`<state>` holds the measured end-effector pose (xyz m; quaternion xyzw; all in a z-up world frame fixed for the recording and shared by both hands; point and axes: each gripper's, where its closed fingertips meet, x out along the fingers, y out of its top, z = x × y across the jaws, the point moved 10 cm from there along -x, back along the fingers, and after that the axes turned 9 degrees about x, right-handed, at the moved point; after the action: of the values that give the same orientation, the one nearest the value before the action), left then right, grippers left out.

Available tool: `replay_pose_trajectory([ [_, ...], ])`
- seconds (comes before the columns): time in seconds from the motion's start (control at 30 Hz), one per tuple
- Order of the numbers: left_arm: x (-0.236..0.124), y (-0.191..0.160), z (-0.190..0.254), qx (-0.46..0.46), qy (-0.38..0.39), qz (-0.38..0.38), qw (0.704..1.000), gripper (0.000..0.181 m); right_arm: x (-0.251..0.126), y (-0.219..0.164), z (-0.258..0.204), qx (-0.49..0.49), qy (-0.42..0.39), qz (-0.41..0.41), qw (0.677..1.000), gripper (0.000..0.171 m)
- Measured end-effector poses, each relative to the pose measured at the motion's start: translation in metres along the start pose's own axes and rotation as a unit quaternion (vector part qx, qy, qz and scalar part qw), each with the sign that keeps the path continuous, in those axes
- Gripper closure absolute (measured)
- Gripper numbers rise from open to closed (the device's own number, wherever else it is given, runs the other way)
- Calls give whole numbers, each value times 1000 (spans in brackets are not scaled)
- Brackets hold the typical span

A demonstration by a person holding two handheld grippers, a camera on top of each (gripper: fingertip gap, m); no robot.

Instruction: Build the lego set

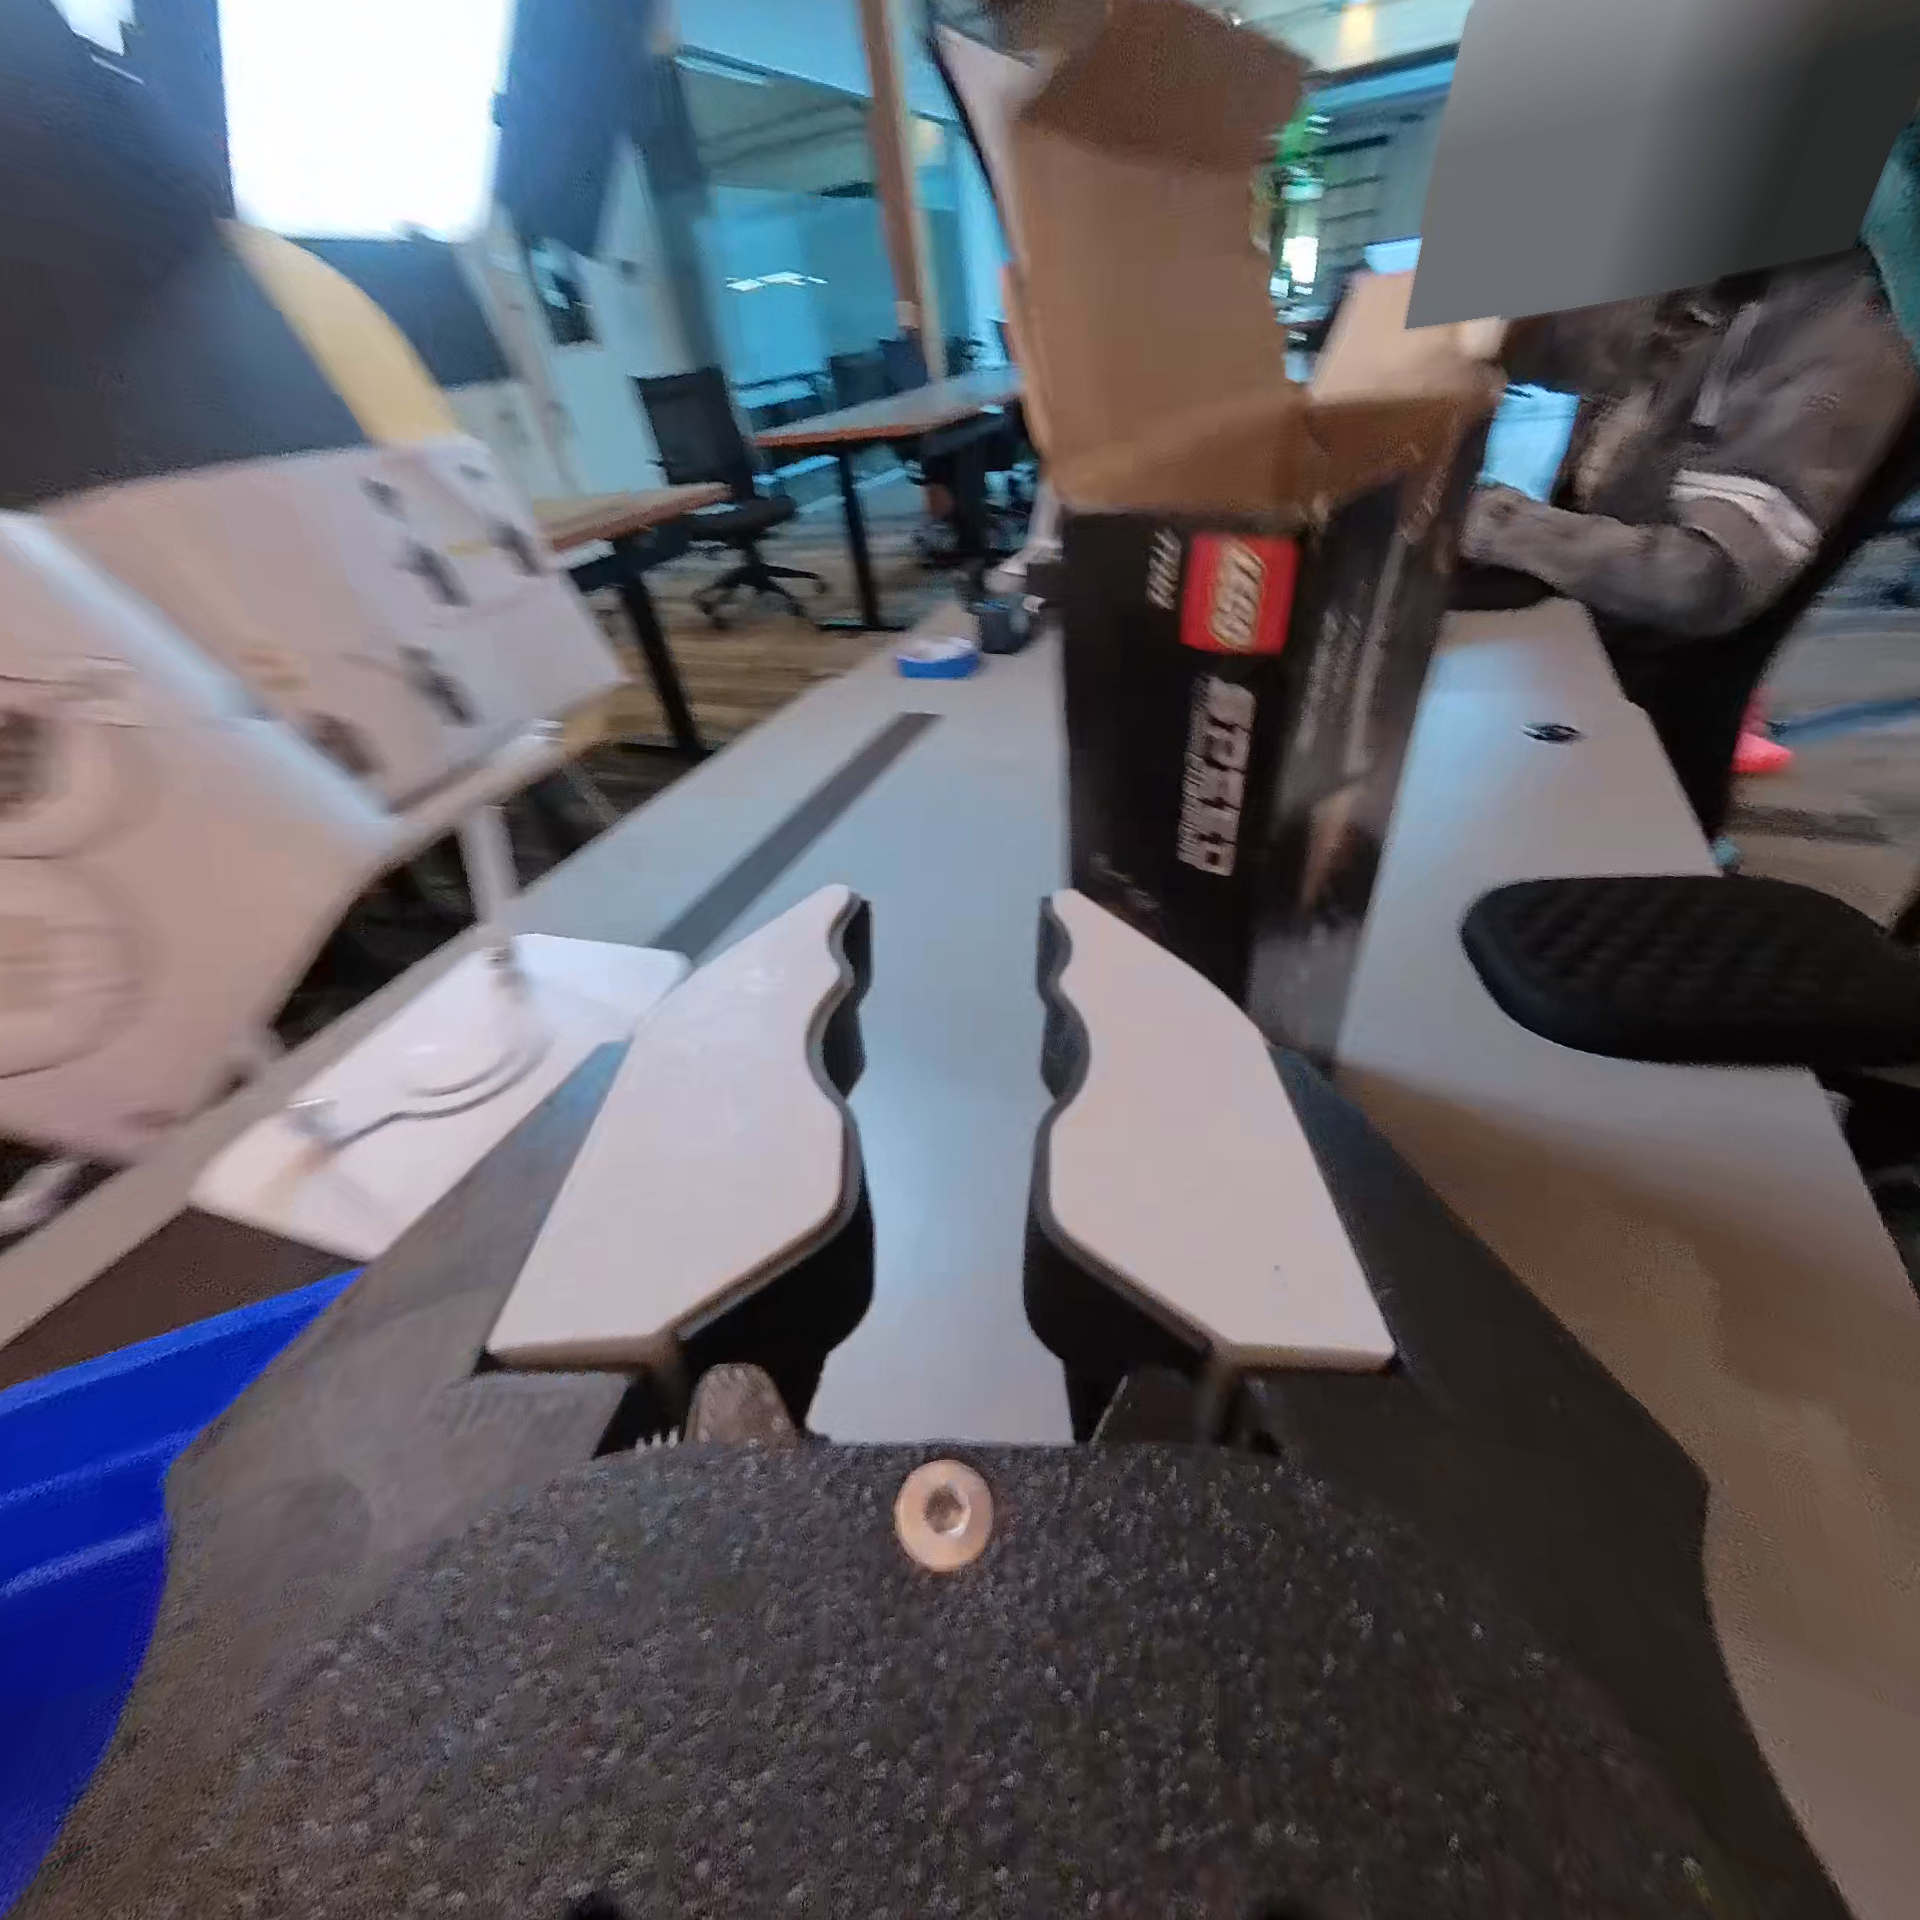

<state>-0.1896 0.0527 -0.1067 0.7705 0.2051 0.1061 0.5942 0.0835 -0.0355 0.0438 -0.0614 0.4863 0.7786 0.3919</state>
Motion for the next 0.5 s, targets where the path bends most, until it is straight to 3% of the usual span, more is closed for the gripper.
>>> replay_pose_trajectory([
  [0.1,-44,11,-39,-5,81,-57,995,177,-21,-22,-15,29,-40,82,995,171],
  [0.23,-85,-2,-101,-24,177,-236,955,181,-34,-63,-31,99,-108,149,978,171],
  [0.33,-94,-23,-128,-23,157,-370,916,181,-35,-99,-44,175,-155,181,955,171],
  [0.5,-81,-50,-144,100,41,-524,845,181,-18,-151,-78,257,-185,181,931,171],
])
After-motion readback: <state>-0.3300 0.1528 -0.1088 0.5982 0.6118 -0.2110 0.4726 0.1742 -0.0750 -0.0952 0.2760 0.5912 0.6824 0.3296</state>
